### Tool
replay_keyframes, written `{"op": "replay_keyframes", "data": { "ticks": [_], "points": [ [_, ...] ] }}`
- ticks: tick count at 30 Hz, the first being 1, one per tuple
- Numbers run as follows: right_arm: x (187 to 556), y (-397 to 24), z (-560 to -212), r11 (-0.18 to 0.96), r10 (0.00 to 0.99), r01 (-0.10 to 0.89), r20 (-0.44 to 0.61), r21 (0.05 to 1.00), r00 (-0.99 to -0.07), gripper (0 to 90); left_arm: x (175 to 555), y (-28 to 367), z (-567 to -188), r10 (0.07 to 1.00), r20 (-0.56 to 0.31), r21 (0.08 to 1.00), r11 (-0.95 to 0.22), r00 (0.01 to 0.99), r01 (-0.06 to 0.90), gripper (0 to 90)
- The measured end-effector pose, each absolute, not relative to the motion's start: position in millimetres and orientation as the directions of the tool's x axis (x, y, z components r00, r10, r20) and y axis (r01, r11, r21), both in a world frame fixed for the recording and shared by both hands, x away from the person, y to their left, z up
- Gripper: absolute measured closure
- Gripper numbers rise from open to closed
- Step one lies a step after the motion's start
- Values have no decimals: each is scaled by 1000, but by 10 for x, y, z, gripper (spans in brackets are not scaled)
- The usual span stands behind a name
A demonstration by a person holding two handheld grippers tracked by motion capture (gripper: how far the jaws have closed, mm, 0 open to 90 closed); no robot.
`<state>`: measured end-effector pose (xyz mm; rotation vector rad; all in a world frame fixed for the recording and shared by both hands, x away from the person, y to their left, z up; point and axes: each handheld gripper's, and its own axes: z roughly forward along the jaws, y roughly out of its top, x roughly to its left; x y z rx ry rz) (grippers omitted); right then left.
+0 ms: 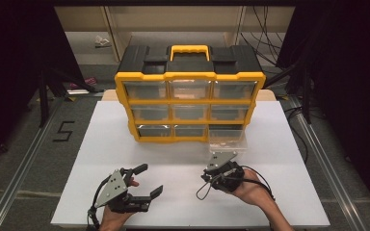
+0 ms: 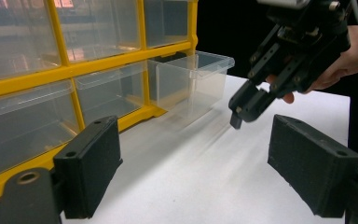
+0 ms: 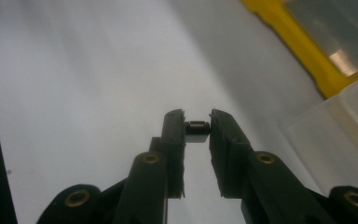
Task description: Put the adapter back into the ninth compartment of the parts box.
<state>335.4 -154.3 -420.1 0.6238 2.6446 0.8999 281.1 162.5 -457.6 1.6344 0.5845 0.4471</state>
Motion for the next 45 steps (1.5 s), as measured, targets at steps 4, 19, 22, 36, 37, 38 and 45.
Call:
{"op": "replay_keyframes", "data": {
  "ticks": [4,19,22,36,37,38,45],
  "points": [
    [3350,-1574,-4140,669,515,309,-121,677,-849,764,2810,1625,-4576,607,-40,989,-90,794,119,167],
    [3353,-1693,-3988,556,597,287,-134,780,-791,764,2810,1625,-4576,608,-39,989,-89,793,117,167],
    [3354,-1706,-3970,545,608,288,-135,787,-782,764,2810,1624,-4577,609,-39,989,-89,792,117,167],
    [3430,-1806,-3812,478,659,268,-140,836,-739,764,2811,1625,-4578,611,-39,989,-87,791,116,168],
    [3435,-1812,-3807,473,663,269,-138,839,-736,764,2811,1625,-4578,610,-39,990,-87,791,116,167],
    [3440,-1818,-3802,471,665,268,-138,841,-734,764,2811,1625,-4578,610,-39,990,-86,791,115,168],
    [3480,-1844,-3776,446,684,266,-134,855,-717,765,2812,1624,-4578,610,-38,990,-87,791,115,168]
  ]
}}
